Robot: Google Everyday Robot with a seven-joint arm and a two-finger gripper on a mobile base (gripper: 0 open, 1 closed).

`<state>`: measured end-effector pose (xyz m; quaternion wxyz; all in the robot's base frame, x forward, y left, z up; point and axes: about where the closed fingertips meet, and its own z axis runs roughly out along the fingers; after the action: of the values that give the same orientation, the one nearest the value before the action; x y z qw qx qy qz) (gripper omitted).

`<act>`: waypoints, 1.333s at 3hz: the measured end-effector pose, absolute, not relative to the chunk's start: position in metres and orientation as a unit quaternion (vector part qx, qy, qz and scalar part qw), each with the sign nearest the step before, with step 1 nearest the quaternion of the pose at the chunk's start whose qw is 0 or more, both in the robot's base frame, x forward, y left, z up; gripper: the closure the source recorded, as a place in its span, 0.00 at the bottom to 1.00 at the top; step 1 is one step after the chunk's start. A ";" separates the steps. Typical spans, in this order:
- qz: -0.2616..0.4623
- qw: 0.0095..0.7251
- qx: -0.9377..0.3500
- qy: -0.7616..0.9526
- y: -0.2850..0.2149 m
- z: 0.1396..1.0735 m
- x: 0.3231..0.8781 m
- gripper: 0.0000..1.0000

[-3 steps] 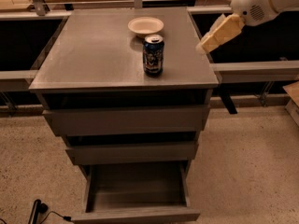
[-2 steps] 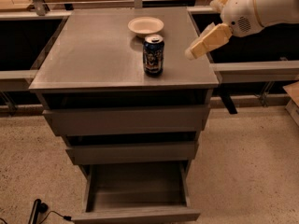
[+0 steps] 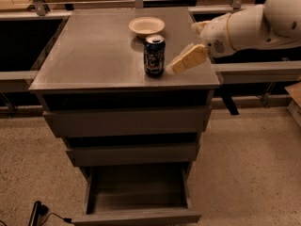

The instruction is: Place pepsi can into bottom drawer

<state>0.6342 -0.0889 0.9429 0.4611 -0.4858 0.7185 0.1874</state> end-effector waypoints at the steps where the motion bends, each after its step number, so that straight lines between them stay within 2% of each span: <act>1: 0.201 0.467 -0.488 0.710 -0.071 0.928 0.642 0.00; 4: 0.240 0.513 -0.456 0.687 -0.043 0.916 0.674 0.00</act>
Offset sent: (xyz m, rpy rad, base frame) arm 0.0360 0.0225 -0.0380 0.0734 -0.0346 -0.0237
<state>0.6737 -0.0429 0.9162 0.5126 -0.4559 0.6869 0.2398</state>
